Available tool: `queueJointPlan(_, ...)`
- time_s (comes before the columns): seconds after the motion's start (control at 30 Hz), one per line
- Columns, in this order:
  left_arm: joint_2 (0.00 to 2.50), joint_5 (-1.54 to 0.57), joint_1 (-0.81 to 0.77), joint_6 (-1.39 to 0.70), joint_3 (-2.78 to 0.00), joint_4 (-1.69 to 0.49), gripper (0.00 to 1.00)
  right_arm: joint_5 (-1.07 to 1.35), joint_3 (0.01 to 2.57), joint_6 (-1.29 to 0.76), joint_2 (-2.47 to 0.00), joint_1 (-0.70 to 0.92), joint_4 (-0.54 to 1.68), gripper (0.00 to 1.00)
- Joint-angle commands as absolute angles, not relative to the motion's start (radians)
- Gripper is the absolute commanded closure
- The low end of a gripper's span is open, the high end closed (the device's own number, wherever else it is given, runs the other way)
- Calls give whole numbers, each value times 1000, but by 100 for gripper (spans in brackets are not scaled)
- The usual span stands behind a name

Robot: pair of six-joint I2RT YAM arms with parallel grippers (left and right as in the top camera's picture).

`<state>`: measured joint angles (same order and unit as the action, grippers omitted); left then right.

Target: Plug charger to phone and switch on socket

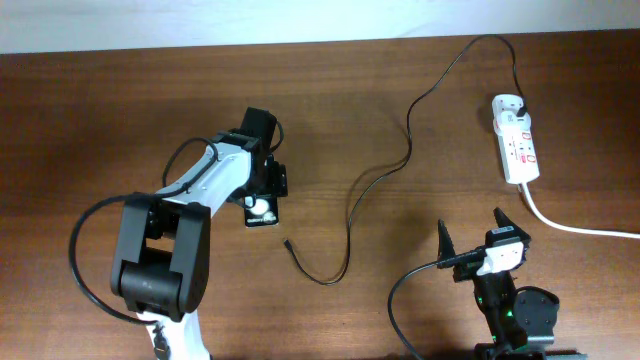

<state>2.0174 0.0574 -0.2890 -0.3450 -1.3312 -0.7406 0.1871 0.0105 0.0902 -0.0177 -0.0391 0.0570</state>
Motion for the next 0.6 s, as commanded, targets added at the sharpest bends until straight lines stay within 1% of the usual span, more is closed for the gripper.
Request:
queueJointPlan(0.0,2048,88,-295,-352,-1314,-738,18,183,6,97,-13,-33,64,1)
queueJointPlan(0.07,2048,88,-295,-352,-1314,-737,18,183,6,97,-13,-33,64,1)
queueJointPlan(0.1,2048,88,-295,-352,-1314,-737,11,183,6,97,-13,-33,64,1)
queueJointPlan(0.17,2048,87,-295,-352,-1314,-737,7,183,6,97,-13,-33,64,1)
queueJointPlan(0.33,2048,88,-295,-352,-1314,-737,9,183,6,97,-13,-33,64,1)
queueJointPlan(0.43,2048,88,-295,-351,-1314,-736,0,183,6,97,-13,-33,64,1)
queueJointPlan(0.57,2048,88,-295,-351,-1314,-734,1,183,6,97,-13,-33,64,1)
